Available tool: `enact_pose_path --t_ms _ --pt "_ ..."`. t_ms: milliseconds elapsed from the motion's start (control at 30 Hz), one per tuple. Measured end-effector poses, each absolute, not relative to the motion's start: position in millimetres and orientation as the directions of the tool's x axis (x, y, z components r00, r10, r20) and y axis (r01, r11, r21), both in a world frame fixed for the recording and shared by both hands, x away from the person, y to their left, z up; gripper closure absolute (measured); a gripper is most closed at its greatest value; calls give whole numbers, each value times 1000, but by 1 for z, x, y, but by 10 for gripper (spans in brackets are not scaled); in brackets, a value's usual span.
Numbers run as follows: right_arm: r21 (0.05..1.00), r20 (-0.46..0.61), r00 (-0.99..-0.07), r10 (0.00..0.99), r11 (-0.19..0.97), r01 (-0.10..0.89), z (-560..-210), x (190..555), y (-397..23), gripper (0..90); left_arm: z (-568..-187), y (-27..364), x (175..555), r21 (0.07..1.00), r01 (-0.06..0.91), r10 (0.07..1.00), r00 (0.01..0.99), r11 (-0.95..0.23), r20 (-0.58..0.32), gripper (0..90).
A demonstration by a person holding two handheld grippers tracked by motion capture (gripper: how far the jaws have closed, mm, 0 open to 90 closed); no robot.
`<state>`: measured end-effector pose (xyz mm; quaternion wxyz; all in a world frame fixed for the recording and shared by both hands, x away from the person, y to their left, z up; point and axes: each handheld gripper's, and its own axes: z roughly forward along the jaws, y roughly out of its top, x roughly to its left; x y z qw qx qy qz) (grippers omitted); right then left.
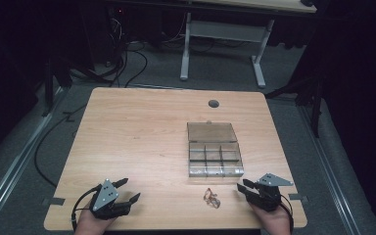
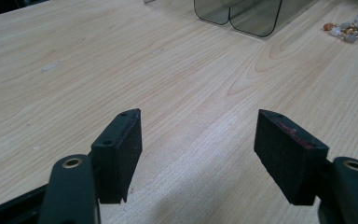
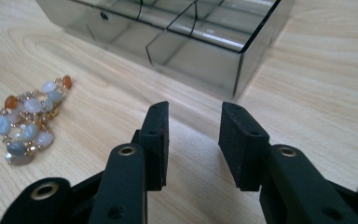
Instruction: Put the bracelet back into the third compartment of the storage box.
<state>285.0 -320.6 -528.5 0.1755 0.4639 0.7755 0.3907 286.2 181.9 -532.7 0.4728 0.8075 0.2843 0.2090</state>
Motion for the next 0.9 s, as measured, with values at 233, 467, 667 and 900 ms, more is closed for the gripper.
enact_pose_path --t_ms 233,467,667,900 --pt "752 78 -506 859 282 595 -529 286 -317 612 -533 182 285 884 253 652 754 -393 74 328" --pt "743 85 -497 863 278 609 -530 287 -317 608 -533 182 285 883 252 646 760 -395 72 328" --pt "743 75 -506 859 291 603 -530 287 -317 607 -533 181 285 882 251 646 760 -399 75 328" --pt "747 91 -543 835 303 591 -525 285 -308 818 -533 181 286 881 254 648 758 -400 76 329"
